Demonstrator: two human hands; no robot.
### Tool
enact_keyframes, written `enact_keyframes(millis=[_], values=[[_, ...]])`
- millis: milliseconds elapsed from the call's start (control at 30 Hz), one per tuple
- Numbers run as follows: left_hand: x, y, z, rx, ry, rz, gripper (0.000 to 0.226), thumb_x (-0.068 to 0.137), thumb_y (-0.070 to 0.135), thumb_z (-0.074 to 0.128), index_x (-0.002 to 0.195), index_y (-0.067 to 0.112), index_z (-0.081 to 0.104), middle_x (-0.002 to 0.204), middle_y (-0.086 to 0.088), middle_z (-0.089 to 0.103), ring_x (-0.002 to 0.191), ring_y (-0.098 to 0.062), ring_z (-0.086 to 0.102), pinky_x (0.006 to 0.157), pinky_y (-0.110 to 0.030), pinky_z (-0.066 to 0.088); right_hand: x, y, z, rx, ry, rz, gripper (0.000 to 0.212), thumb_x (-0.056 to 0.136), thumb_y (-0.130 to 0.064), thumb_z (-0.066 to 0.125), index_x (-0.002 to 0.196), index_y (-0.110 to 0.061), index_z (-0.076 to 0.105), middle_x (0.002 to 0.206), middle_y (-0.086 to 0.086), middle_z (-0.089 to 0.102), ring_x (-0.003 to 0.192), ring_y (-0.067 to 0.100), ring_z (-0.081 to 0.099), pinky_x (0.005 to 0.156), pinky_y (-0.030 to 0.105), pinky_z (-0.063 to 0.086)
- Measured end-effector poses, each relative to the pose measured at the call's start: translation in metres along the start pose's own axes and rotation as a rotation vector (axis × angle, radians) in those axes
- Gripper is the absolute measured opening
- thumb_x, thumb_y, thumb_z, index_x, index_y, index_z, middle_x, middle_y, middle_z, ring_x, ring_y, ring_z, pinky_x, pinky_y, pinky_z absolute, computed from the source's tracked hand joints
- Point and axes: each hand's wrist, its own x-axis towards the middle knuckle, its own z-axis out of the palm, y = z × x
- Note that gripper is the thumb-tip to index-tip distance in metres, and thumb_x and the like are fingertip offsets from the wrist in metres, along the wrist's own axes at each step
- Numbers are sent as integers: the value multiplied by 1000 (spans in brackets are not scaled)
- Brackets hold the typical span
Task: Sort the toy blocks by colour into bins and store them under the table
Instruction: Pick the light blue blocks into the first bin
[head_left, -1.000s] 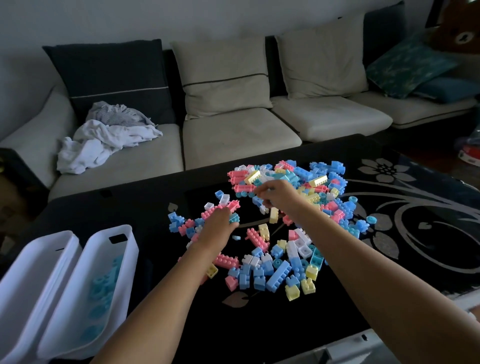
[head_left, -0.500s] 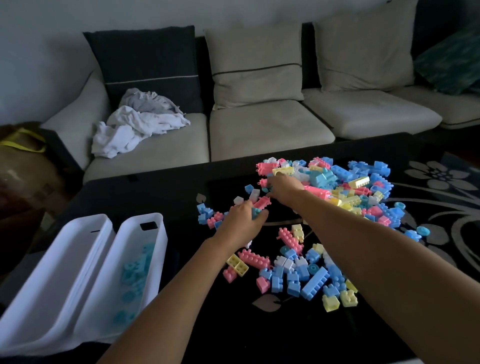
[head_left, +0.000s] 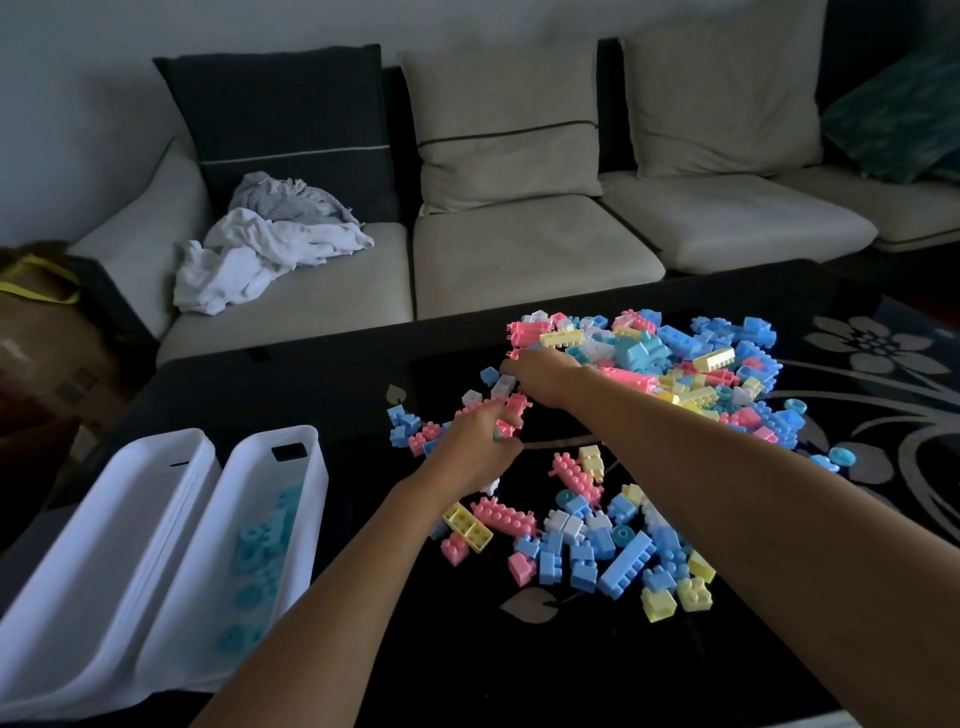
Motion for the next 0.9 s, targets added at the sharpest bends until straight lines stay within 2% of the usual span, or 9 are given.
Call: enact_keyframes(millis=[100, 167, 300, 367, 467, 667, 733, 800, 900], values=[[-2, -2, 4, 47, -82, 77, 25, 91, 16, 50, 108, 26, 65, 103, 8, 61, 81, -6, 61, 64, -19, 49, -3, -3, 2, -47, 14, -21, 36, 91, -9, 56, 125, -11, 46, 114, 8, 58, 97, 21, 60, 79, 31, 51], [-5, 0, 9, 51, -144, 119, 22, 90, 14, 54, 103, 24, 69, 96, 11, 64, 82, -3, 61, 74, -19, 49, -8, -4, 4, -22, 24, -12, 29, 92, -8, 52, 121, -9, 48, 112, 9, 58, 94, 20, 59, 75, 30, 48], [-8, 7, 18, 82, -242, 131, 19, 82, 26, 72, 100, 20, 70, 88, 9, 68, 85, -7, 63, 81, -26, 49, -22, -2, 6, 3, 52, -21, 24, 94, -4, 47, 117, -5, 50, 106, 9, 59, 85, 20, 57, 59, 25, 41], [-8, 10, 20, 119, -269, 115, 23, 80, 27, 74, 101, 20, 68, 91, 9, 65, 88, -9, 62, 82, -27, 49, -27, 1, 8, 52, 65, -10, 22, 95, -4, 46, 116, -6, 51, 100, 9, 57, 77, 17, 51, 51, 22, 33], [-8, 16, 24, 193, -254, 120, 26, 81, 25, 72, 106, 19, 67, 104, 3, 62, 90, -12, 60, 76, -24, 47, -35, 5, 10, 136, 73, 36, 21, 95, -8, 47, 115, -7, 54, 97, 6, 52, 76, 14, 48, 50, 20, 31], [-12, 20, 31, 247, -214, 154, 19, 84, 24, 68, 100, 14, 66, 104, 2, 64, 89, -14, 61, 76, -28, 48, -50, 9, 14, 363, 107, 192, 21, 96, -14, 49, 116, -8, 51, 95, 7, 55, 76, 16, 53, 53, 21, 39], [-16, 19, 25, 209, -151, 133, 18, 85, 26, 67, 97, 14, 65, 99, 2, 64, 82, -12, 61, 71, -26, 47, -56, 12, 11, 631, 215, 306, 20, 96, -12, 49, 115, -11, 48, 95, 8, 57, 72, 16, 55, 55, 24, 45], [-22, 16, 11, 143, -52, 119, 16, 87, 26, 65, 98, 15, 61, 97, 3, 62, 76, -7, 58, 62, -18, 45, -66, 12, 1, 1056, 313, 358, 20, 95, -13, 52, 115, -11, 50, 86, 5, 56, 67, 13, 56, 59, 25, 50], [-39, 8, -16, 59, 68, 123, 11, 89, 27, 62, 96, 20, 57, 92, 4, 59, 62, -1, 52, 49, -9, 36, -86, -2, -20, 1812, 265, 271, 13, 94, -10, 54, 107, -9, 56, 88, 8, 56, 76, 13, 58, 69, 22, 55]])
